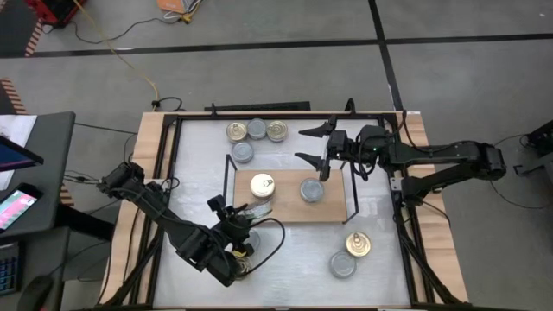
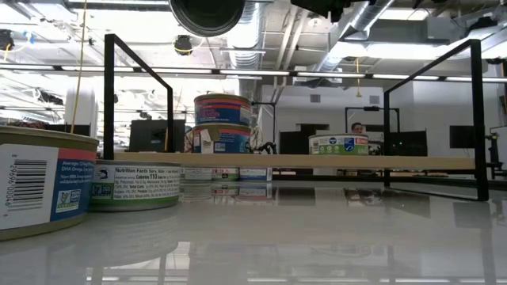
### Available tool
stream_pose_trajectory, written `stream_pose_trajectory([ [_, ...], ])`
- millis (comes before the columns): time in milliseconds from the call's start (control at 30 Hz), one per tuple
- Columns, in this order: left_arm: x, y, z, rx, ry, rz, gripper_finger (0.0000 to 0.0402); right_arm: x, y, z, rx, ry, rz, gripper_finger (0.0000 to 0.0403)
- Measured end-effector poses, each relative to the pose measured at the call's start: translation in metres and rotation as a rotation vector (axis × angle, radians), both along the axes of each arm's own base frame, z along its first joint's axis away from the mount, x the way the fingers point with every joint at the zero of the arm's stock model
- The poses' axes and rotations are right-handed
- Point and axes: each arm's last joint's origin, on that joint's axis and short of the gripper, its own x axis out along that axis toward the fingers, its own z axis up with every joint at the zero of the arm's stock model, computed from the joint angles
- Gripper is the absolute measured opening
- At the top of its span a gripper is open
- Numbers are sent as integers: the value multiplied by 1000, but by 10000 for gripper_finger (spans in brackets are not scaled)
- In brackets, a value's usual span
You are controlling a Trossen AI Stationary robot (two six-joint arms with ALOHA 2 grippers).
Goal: Stack canned seafood by type on shelf
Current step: Stack the green tuna can on top of the green tuna can on the shelf
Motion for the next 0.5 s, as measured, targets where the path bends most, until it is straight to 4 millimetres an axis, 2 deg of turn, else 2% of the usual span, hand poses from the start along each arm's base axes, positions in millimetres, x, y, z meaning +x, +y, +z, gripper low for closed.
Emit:
stream_pose_trajectory([
  [233, 7, 11, 0, 79, 53, -5, 141, -12, 0, 1, -17, 69, -9, 329],
  [367, 15, 25, 0, 137, 116, -2, 141, -22, 1, 6, -2, 70, -13, 329],
  [500, 23, 40, 0, 205, 212, -15, 141, -26, 2, 3, 2, 77, -11, 329],
])
